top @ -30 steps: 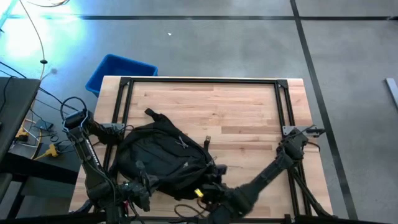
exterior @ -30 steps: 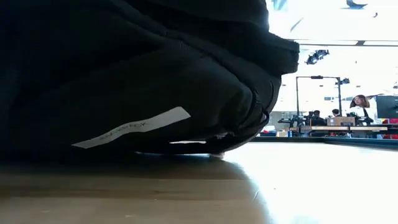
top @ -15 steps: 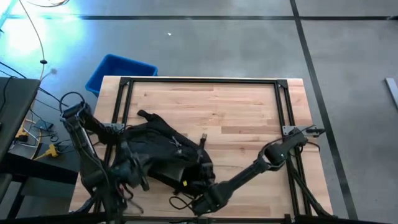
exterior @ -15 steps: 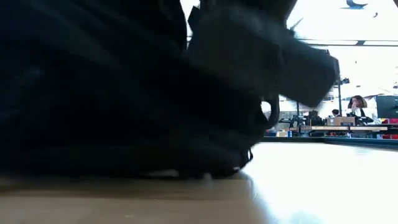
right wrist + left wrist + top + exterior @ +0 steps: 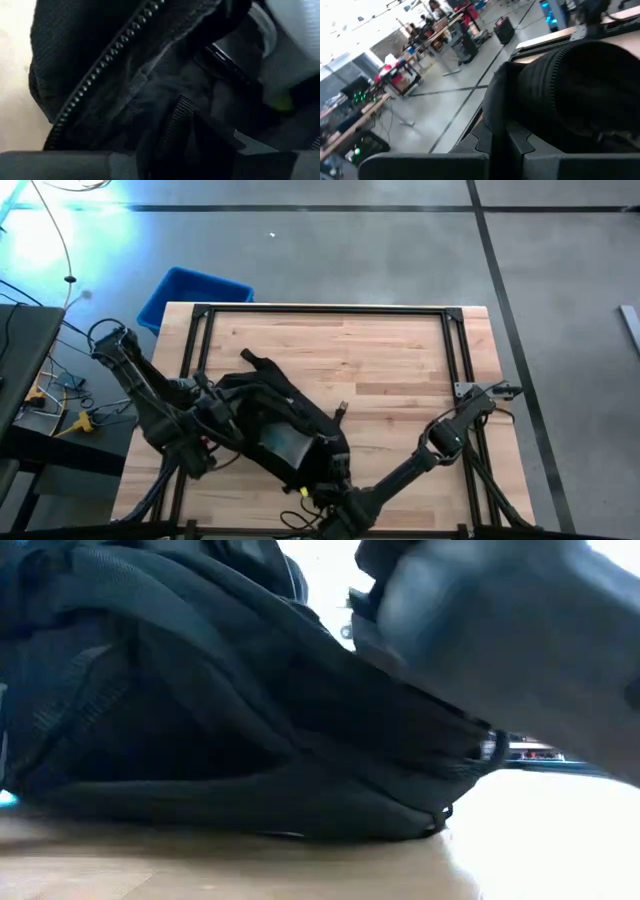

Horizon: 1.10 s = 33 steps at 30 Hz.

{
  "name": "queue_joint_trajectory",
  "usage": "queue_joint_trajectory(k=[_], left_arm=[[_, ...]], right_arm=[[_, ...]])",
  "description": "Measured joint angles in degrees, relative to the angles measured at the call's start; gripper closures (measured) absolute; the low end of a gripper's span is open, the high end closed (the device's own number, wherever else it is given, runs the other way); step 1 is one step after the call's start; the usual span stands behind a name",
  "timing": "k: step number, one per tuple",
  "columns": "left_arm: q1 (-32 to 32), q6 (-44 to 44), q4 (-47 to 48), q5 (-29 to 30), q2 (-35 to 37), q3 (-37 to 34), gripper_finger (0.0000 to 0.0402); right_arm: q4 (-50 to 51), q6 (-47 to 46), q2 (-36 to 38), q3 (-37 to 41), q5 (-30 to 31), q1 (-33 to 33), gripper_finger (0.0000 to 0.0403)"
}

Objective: Unpack backpack
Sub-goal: Open the black backpack, then remove the yellow zip bag from the black backpack

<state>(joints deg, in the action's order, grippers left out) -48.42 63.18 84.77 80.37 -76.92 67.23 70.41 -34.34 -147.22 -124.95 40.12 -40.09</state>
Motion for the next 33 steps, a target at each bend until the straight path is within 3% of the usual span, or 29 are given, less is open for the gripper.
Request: queue_joint_trajectory(k=[7, 11, 14, 21, 24, 29, 33], left_arm=[[-1.4, -1.8, -16.82, -2.3, -1.46, -8.82, 0.0401], [-2.98, -6.2, -25.94, -3.55, -2.24, -9.97, 0.0401], [-3.93, -10.08, -34.21, -4.75, -2.78, -10.13, 0.0401], [-5.43, -18.91, -51.05, -9.52, -8.06, -10.1, 0.0401], [-5.38, -19.83, -54.51, -11.07, -12.92, -10.1, 0.0401], [-4.68, -19.76, -56.04, -11.04, -19.82, -10.11, 0.0401], [-4.35, -19.56, -56.32, -10.02, -20.97, -10.11, 0.0401]], right_arm=[[11.62, 3.18, 1.57, -7.65, 9.87, -2.11, 0.0277], [8.89, 10.46, 3.84, -8.33, 11.58, -2.15, 0.0277], [5.39, 14.4, 4.87, -7.58, 6.74, -1.17, 0.0277], [-5.21, 18.91, 4.68, -7.07, -16.62, 3.03, 0.0277], [-9.57, 20.14, 4.68, -6.07, -22.51, 3.96, 0.0277], [-10.76, 19.35, 4.68, -2.85, -23.87, 4.78, 0.0277], [-7.56, 16.79, 4.68, -2.36, -17.57, 5.22, 0.0277]])
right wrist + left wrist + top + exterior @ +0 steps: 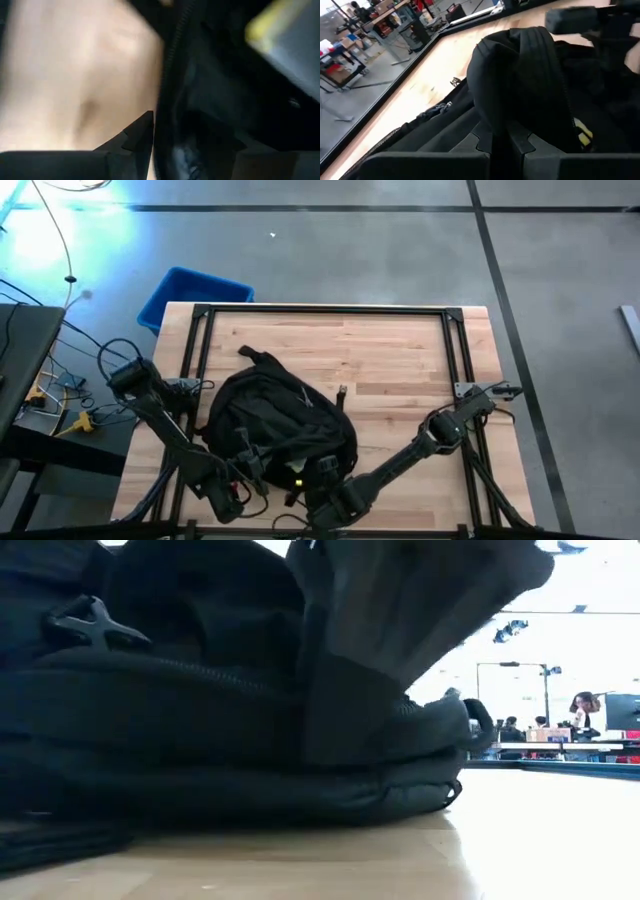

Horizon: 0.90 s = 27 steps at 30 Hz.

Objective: Unpack backpack
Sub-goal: Remove the yellow zip bag from the black backpack

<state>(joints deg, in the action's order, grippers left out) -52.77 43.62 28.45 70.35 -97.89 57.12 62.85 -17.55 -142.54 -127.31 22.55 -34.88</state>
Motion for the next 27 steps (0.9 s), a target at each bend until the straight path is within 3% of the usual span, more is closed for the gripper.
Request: queue_joint_trajectory(k=[7, 18, 27], left_arm=[[-1.01, -3.62, -1.81, 1.86, 3.42, -0.04, 0.0401], [-2.54, -7.33, -1.73, 3.26, 4.55, -0.09, 0.0401], [-2.32, -7.85, -1.39, 2.36, 4.55, -0.09, 0.0401]], right_arm=[[-0.06, 2.43, 0.45, -0.02, 9.12, 1.09, 0.0276], [-4.86, 25.6, 0.64, -0.11, 17.01, 2.36, 0.0276], [-4.37, 35.26, 1.16, -4.63, 25.68, 2.47, 0.0276]])
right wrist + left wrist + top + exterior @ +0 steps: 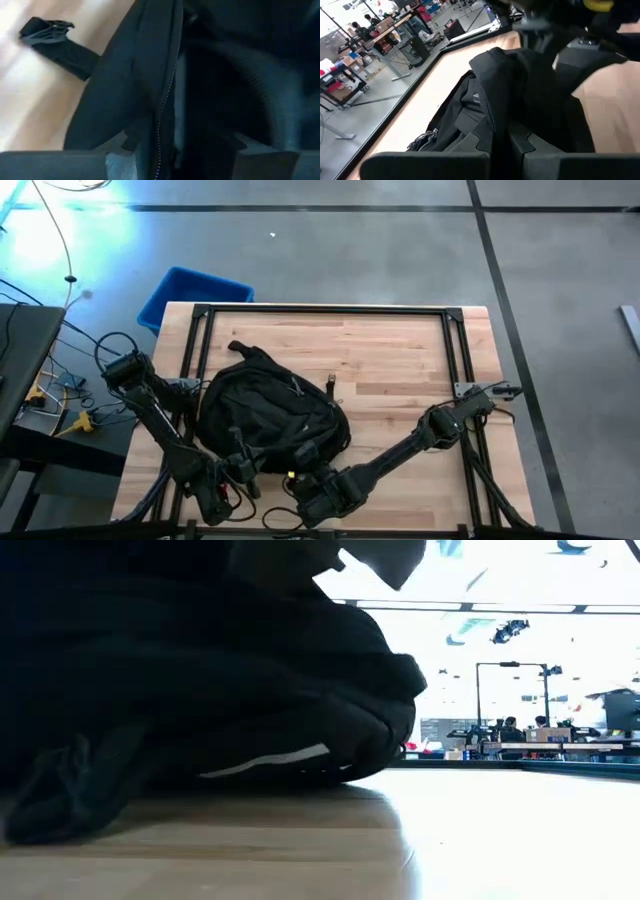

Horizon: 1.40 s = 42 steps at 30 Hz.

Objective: Unpack backpack
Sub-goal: Remove the yellow zip bag from the black backpack

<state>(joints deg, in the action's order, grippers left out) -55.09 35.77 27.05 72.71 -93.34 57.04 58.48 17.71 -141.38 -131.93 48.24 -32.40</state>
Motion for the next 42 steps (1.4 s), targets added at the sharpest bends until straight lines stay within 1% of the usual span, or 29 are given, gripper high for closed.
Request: queue_joint_trajectory(k=[3, 7, 9, 13, 15, 17, 20, 22, 26, 30, 36, 39, 42], left_arm=[[0.0, 0.31, 0.08, 0.14, 0.0, 0.0, 0.0401], [-0.04, 1.03, 0.08, 2.56, 0.0, 0.0, 0.0401], [-0.52, 1.02, 0.03, 4.96, 0.0, 0.0, 0.0401], [-2.49, -0.91, -0.62, 11.77, -0.02, 0.0, 0.0401], [-3.52, -2.1, -1.64, 14.26, -0.02, 0.0, 0.0401], [-4.32, -3.07, -1.71, 15.97, -0.02, 0.24, 0.0401], [-4.76, -4.56, -1.76, 16.11, -0.02, 0.85, 0.0401], [-4.76, -4.96, -1.75, 15.91, -0.02, 1.03, 0.0401], [-4.71, -4.94, -1.26, 14.85, -0.02, 1.03, 0.0402], [-4.48, -4.65, -1.16, 14.62, -0.02, 1.03, 0.0402], [-4.5, -4.51, -1.16, 14.43, -0.02, 1.03, 0.0402], [-4.49, -4.52, -1.23, 14.5, -0.02, 1.03, 0.0402], [-4.48, -4.52, -1.24, 14.7, -0.01, 1.07, 0.0402]], right_arm=[[-0.12, 1.23, 0.02, -2.99, 1.07, -0.2, 0.0276], [-3.28, 0.56, 1.66, -2.32, 0.17, -0.61, 0.0276], [-3.33, -2.5, 1.88, -2.32, -0.89, -0.56, 0.0276], [-0.75, -7.96, 1.0, -2.32, -2.61, 1.09, 0.0277], [0.08, -8.18, -0.43, -2.32, -3.59, 2.09, 0.0277], [0.45, -5.27, -2.1, -2.26, -3.88, 2.98, 0.0277], [0.44, 1.26, -4.27, -2.26, -3.35, 3.75, 0.0277], [1.07, 3.42, -5.36, -2.26, -2.7, 3.98, 0.0277], [3.58, 4.21, -6.39, -2.26, -2.4, 4.44, 0.027], [2.49, 4.37, -7.1, -2.26, -2.6, 5.09, 0.0248], [-2.27, 6.7, -8.14, -2.23, -1.39, 6.68, 0.0204], [-7.15, 7.0, -8.57, -2.17, -0.66, 7.33, 0.02], [-12.38, 7.2, -8.57, -2.15, -2.09, 8.38, 0.0203]])
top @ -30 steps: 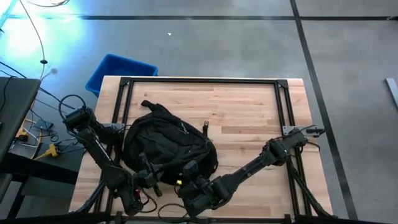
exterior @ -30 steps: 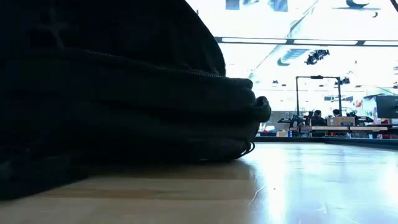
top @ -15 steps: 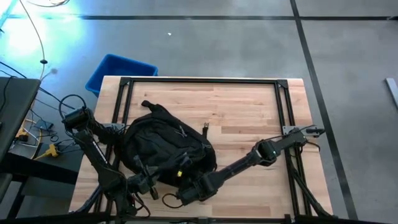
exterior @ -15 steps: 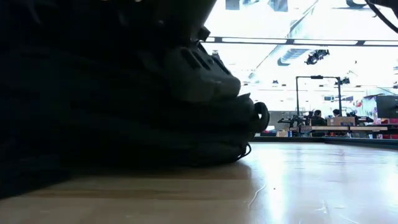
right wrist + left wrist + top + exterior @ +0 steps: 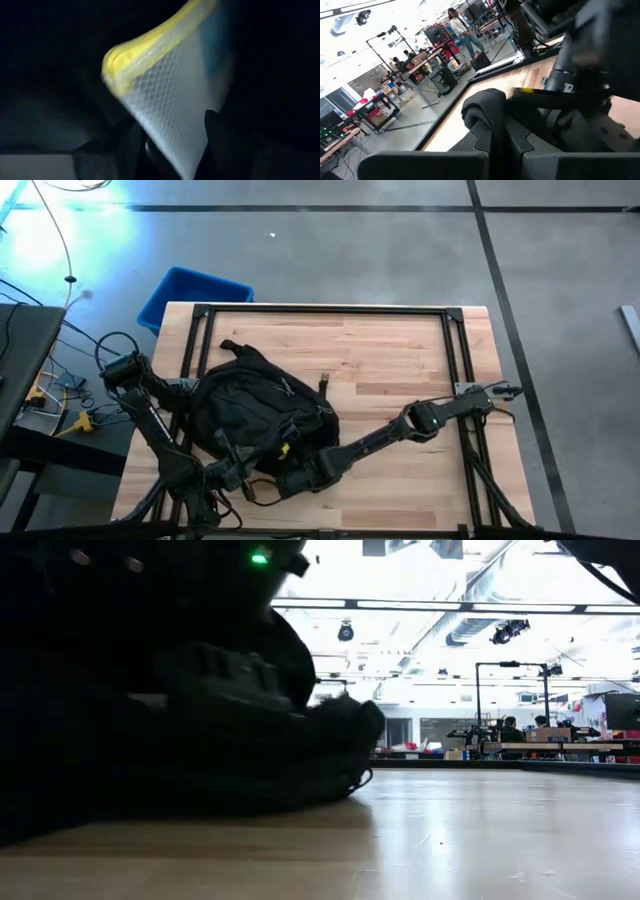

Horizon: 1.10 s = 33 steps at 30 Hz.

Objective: Unpack backpack
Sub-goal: Remove the yellow zip bag from the black backpack

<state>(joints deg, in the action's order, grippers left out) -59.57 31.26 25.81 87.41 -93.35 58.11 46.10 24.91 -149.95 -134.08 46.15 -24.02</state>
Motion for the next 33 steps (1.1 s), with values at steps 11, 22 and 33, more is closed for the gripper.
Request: queue_joint_trajectory(k=[11, 22, 33], left_arm=[[0.11, 0.14, 0.12, -0.38, 0.01, 0.0, 0.0402], [2.78, 6.63, -0.36, -0.32, 0.17, -4.23, 0.0402], [8.42, 8.72, 3.56, -6.9, -0.55, -5.39, 0.0402]], right_arm=[[-4.42, -5.86, -0.02, 0.0, -2.72, 2.78, 0.0379], [-4.84, -13.05, 1.9, 0.0, 2.03, -4.24, 0.0403], [-6.44, -16.42, 3.03, -0.79, 5.26, -8.26, 0.0403]])
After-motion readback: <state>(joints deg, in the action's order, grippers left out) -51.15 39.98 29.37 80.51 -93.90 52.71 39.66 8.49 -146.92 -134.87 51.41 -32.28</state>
